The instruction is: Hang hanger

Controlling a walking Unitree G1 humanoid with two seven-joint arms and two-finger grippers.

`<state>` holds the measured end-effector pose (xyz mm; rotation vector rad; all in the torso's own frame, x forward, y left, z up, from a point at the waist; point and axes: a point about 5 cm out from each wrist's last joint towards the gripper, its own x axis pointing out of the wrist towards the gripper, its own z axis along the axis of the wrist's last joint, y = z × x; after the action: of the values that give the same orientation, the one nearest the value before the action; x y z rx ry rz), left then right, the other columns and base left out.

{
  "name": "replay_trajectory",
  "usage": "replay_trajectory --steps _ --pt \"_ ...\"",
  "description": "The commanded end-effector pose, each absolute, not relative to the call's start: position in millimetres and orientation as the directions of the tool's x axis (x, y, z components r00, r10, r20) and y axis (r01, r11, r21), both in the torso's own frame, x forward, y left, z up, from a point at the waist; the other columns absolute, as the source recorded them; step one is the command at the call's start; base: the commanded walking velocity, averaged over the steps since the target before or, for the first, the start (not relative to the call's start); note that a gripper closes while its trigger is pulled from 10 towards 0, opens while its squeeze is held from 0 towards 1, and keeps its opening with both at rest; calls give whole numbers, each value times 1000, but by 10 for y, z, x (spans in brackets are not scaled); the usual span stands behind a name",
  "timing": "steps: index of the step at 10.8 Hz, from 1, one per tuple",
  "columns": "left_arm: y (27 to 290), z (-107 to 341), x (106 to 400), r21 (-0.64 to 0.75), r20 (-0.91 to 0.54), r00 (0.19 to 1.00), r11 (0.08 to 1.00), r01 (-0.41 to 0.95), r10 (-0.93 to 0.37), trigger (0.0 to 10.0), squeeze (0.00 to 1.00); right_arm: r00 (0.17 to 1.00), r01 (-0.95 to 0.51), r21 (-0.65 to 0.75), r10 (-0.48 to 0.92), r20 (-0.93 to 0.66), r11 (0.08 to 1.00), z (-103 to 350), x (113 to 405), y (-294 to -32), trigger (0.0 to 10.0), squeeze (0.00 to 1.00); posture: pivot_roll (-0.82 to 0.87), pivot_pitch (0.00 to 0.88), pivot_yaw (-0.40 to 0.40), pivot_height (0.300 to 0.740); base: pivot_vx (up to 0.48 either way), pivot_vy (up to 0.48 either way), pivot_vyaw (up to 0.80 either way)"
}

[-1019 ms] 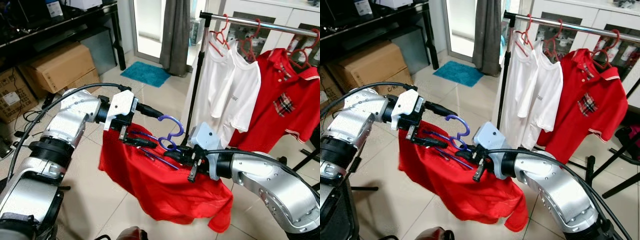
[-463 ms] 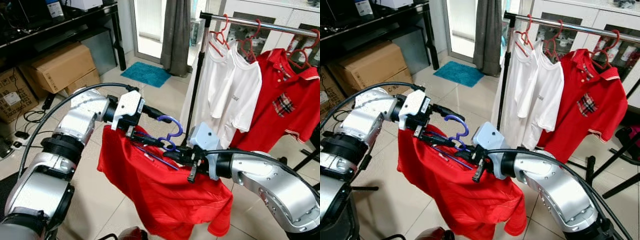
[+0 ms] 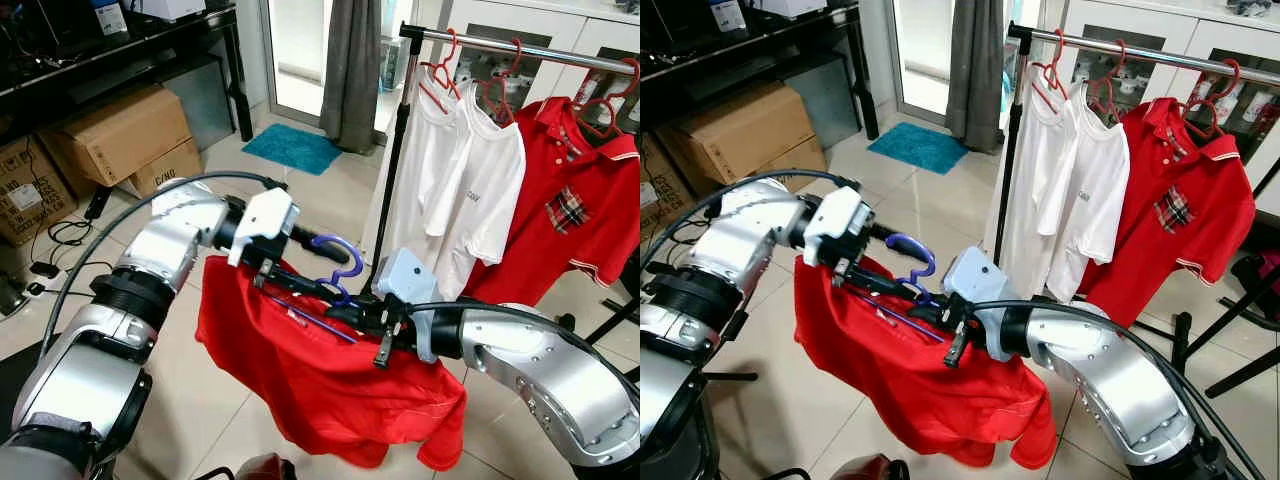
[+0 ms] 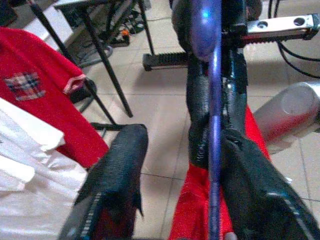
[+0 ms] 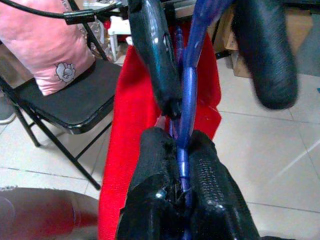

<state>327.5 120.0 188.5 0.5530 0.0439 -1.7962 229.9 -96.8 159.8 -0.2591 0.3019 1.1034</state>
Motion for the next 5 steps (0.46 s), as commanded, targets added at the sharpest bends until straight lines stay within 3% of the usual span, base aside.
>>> replay_trajectory --steps 1,5 --pt "1182 1891 3260 246 -398 -207 -322 914 -894 0 0 386 -922 -101 867 -315 374 1739 2274 -893 0 0 17 0 68 740 0 0 0" --pt "1193 1859 3251 140 -407 -233 -312 940 -883 0 0 388 -921 -102 866 -316 376 1742 2276 -897 0 0 14 0 69 740 0 0 0"
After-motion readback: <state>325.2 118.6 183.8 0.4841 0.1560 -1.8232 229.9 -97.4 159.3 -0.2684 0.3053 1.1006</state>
